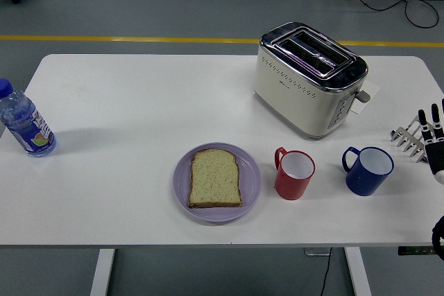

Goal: Pick up the cup,pour liquid into bread,place the cup on the desk

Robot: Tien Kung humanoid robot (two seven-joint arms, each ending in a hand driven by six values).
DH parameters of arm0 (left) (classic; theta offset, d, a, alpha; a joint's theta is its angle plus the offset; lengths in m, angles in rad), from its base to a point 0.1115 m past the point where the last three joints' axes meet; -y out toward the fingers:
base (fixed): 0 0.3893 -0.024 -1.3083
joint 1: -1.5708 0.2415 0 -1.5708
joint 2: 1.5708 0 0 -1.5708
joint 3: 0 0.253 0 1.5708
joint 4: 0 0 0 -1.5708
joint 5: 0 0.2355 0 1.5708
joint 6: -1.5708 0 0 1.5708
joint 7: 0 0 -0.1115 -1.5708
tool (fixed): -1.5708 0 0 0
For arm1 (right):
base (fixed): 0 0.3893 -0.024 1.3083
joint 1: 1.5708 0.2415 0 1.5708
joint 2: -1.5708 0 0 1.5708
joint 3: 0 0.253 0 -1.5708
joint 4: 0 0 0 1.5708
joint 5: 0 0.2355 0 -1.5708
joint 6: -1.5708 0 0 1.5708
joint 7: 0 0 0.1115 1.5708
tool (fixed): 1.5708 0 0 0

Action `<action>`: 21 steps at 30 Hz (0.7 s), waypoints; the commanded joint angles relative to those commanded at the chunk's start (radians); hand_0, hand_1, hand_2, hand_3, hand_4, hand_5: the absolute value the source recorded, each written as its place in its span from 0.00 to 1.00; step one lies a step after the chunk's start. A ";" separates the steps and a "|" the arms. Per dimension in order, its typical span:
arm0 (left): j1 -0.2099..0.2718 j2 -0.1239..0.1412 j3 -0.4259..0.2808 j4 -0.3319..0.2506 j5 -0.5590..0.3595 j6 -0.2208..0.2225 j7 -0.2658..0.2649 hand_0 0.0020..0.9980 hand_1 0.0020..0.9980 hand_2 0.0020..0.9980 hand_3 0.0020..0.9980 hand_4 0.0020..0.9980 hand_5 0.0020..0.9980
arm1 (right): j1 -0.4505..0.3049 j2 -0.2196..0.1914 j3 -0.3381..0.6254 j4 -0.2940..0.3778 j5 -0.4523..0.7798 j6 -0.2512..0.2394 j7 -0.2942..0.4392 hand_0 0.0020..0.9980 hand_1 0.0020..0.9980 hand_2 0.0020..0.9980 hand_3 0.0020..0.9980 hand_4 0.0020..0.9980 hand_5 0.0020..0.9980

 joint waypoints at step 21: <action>0.001 0.000 -0.001 -0.001 -0.003 -0.001 -0.001 0.64 0.65 0.66 0.55 0.32 0.84 | -0.002 0.004 0.002 -0.008 0.025 0.001 0.016 0.63 0.55 0.62 0.61 0.61 0.20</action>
